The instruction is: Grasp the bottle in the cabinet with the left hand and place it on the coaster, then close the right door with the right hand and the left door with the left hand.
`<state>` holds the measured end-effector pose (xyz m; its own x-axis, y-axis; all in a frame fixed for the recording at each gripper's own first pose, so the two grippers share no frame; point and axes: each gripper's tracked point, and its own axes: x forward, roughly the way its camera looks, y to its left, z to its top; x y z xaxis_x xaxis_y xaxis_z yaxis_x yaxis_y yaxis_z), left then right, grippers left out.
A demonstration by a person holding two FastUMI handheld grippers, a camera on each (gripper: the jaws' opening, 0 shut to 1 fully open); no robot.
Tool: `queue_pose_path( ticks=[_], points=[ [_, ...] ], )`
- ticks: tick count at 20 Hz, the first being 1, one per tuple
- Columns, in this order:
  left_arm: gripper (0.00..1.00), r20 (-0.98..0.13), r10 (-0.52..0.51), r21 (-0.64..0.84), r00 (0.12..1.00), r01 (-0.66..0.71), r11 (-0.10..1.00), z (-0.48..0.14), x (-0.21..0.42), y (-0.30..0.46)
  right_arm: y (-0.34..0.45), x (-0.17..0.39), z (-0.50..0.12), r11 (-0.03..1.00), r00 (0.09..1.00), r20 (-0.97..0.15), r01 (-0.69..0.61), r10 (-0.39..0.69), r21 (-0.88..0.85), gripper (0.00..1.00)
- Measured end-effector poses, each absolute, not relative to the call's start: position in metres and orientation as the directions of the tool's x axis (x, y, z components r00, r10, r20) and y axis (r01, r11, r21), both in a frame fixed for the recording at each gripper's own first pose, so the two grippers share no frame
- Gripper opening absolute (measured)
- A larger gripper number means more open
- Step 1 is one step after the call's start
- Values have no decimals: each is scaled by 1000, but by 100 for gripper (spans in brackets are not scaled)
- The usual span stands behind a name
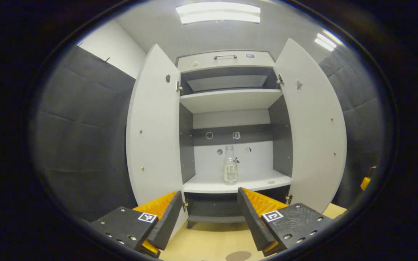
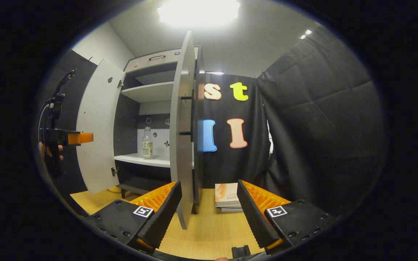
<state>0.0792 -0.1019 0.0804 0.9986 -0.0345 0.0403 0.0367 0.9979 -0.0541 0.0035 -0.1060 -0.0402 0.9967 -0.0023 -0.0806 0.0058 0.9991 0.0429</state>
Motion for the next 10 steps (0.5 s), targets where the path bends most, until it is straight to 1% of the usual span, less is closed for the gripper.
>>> queue_pose_path(
  ticks=[9,10],
  points=[
    [91,90,-102,-62,991,107,992,108,161,-112,-109,21,-42,996,992,-88,92,-90,19,97],
    [89,92,-112,-68,989,119,991,110,170,-114,-110,23,-42,994,991,-88,105,-104,12,97]
  ],
)
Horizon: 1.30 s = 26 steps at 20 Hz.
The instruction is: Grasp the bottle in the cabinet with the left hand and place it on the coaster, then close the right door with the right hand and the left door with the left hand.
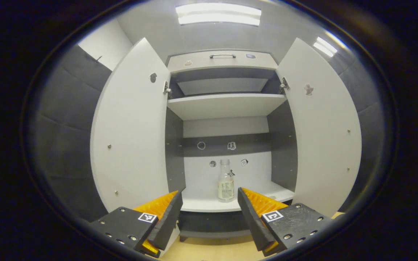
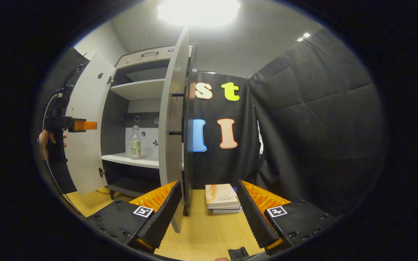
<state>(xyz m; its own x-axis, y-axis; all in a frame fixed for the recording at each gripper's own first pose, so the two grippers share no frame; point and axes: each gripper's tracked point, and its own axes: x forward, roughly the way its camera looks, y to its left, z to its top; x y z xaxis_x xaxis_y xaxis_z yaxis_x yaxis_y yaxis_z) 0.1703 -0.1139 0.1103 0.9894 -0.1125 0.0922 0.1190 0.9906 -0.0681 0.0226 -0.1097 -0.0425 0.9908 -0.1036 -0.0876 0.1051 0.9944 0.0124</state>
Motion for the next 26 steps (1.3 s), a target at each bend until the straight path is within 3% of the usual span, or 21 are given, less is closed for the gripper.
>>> queue_pose_path(
  ticks=[12,26],
  points=[
    [89,78,-227,-70,971,233,970,115,300,-144,-121,34,-49,958,953,-102,283,-286,-41,97],
    [89,126,-301,-91,945,313,945,131,410,-184,-141,26,-57,880,869,-142,464,-475,-104,97]
  ],
)
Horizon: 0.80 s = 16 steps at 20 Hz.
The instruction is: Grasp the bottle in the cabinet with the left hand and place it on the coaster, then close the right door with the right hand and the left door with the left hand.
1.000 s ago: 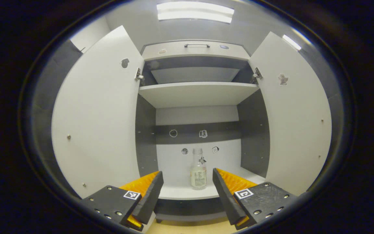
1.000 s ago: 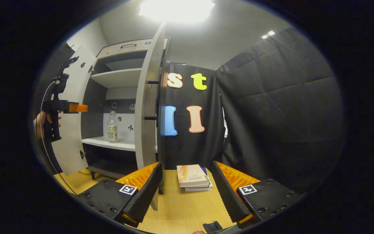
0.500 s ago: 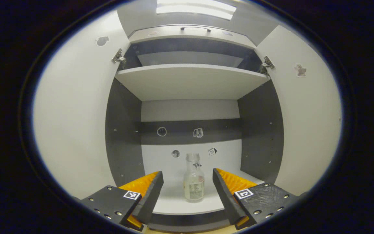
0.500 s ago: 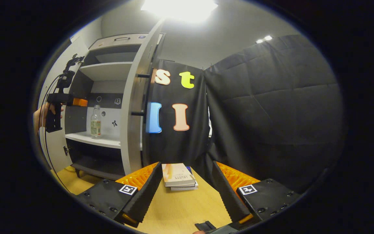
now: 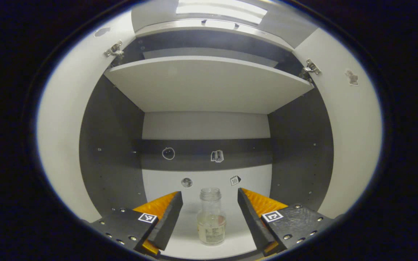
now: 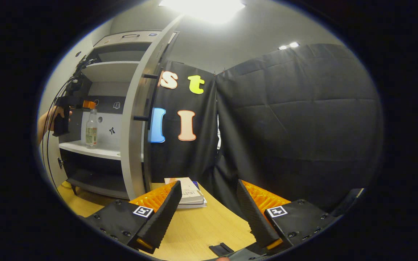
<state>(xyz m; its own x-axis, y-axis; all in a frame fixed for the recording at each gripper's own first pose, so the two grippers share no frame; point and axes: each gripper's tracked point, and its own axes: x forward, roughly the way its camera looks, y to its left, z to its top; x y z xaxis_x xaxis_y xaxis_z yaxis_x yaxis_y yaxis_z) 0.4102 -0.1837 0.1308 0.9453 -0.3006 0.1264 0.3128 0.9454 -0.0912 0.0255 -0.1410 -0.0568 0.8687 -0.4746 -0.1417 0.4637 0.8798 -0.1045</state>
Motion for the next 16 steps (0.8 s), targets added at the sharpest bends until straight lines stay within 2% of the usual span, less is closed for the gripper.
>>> queue_pose_path(
  ticks=[5,14,15,16],
  points=[
    [91,106,-312,-121,944,324,938,117,438,-192,-144,14,-60,851,837,-153,514,-525,-108,98],
    [88,41,-331,-113,943,333,936,92,464,-198,-145,-3,-62,821,805,-158,560,-572,-114,98],
    [80,46,-337,-118,940,340,933,94,466,-199,-145,-4,-63,822,806,-159,558,-570,-115,98],
    [65,57,-331,-126,942,335,934,95,464,-198,-143,-4,-63,822,807,-160,556,-569,-119,98]
  ],
)
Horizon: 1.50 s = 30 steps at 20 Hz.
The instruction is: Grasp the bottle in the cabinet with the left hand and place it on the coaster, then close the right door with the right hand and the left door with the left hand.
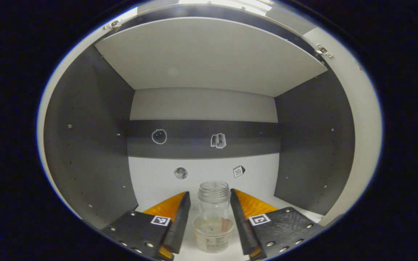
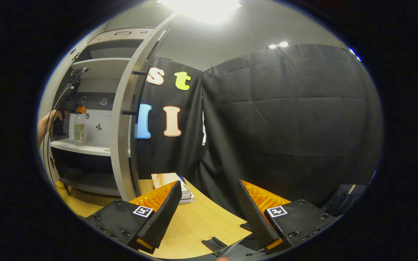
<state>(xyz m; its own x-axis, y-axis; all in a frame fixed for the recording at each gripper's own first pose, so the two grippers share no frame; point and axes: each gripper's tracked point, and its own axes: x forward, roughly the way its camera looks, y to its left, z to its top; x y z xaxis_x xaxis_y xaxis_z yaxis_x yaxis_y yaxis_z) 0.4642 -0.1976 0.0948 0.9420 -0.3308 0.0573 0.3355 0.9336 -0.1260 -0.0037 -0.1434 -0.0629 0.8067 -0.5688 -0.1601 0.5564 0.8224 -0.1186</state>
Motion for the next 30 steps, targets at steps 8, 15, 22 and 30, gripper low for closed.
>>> queue_pose_path(
  ticks=[8,15,22,30],
  points=[
    [43,75,-354,-133,932,361,923,111,437,-190,-139,-5,-62,853,838,-156,510,-522,-116,98],
    [43,116,-358,-118,927,371,921,130,383,-183,-144,-12,-61,892,878,-154,443,-452,-88,98],
    [43,123,-341,-98,932,354,930,123,321,-180,-150,-25,-61,926,912,-164,370,-377,-71,98],
    [43,88,-326,-100,941,334,937,99,272,-177,-151,-39,-65,957,940,-178,284,-291,-66,98]
  ],
)
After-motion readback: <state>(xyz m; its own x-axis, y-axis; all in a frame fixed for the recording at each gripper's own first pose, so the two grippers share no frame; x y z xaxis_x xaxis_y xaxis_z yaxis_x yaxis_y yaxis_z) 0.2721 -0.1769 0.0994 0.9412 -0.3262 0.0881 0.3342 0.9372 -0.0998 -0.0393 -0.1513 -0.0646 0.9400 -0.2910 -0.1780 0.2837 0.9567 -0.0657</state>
